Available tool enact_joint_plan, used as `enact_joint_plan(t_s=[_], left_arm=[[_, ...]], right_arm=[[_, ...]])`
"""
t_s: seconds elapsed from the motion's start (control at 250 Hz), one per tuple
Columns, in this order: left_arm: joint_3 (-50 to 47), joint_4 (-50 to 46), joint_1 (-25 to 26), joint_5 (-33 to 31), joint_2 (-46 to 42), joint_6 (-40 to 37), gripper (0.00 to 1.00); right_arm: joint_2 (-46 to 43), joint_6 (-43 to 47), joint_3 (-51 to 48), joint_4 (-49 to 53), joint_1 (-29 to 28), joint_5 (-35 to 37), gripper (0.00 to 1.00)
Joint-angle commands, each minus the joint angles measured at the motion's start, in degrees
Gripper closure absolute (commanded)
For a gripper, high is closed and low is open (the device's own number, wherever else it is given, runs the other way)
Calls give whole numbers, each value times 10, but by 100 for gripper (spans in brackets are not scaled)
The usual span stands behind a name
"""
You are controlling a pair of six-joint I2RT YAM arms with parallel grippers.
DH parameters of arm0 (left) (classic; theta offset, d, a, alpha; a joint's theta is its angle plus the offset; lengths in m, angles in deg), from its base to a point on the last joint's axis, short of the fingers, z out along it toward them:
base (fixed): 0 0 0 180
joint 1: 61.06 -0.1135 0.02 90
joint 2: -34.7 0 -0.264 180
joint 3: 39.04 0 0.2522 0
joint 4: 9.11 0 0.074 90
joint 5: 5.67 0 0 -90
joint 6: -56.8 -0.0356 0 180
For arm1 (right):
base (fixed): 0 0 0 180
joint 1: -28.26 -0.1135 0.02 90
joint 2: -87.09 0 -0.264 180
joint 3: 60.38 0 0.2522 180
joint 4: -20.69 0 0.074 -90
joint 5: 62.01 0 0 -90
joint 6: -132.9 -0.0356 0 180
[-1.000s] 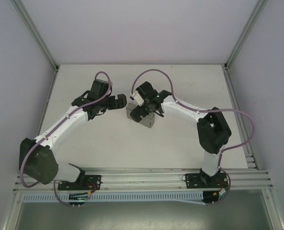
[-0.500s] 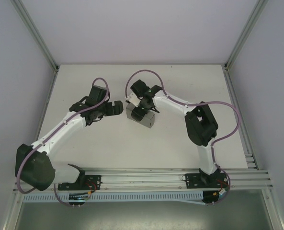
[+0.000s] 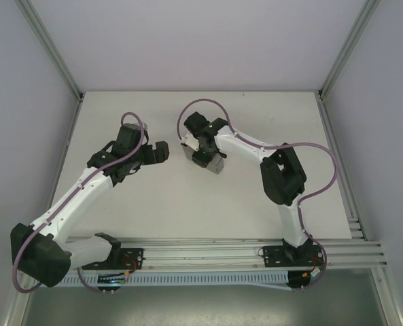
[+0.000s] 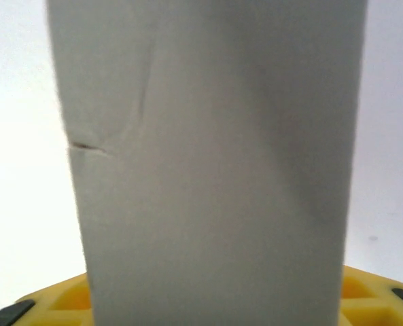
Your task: Assemble paper box
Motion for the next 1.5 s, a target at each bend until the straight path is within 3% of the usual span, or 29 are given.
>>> enact_joint_plan(t_s=[0.0,0.08,0.264,0.488,0.644,0.676,0.715,0.855,0.955,1.235,1.403,1.495], left_arm=[[-11,-19,-1,-15,-11,5,2],[-13,-19,-1,-16,-12,5,2],[-18,-19,-1,-16,-9,16,2],[-15,-19,-1,-13,-6,21,2],[-6,-25,-1,-3,-7,26,2],[-4,-24,-1,4,-7,26,2],[-1,-21,-1,14,-7,26,2],[6,-24,-1,15,-7,21,2],[8,-26,0,12,-6,18,2],[13,-15,0,9,12,19,2],[-1,47,-13,-50,16,8,2],[-28,127,-50,-62,14,-33,1]], right_arm=[[-15,39,12,5,-3,110,59],[-21,82,-4,-21,-7,164,58],[-36,245,-115,-188,-27,278,55],[-83,323,-227,-321,-31,213,53],[-96,334,-257,-304,-27,185,51],[-95,334,-256,-293,-27,181,48],[-95,329,-253,-274,-27,173,37],[-109,301,-249,-215,-27,135,6],[-132,282,-255,-191,-25,107,1],[-235,221,-267,-151,9,-39,1],[-311,-13,-297,-258,113,8,1],[-365,-191,-344,-320,219,70,1]])
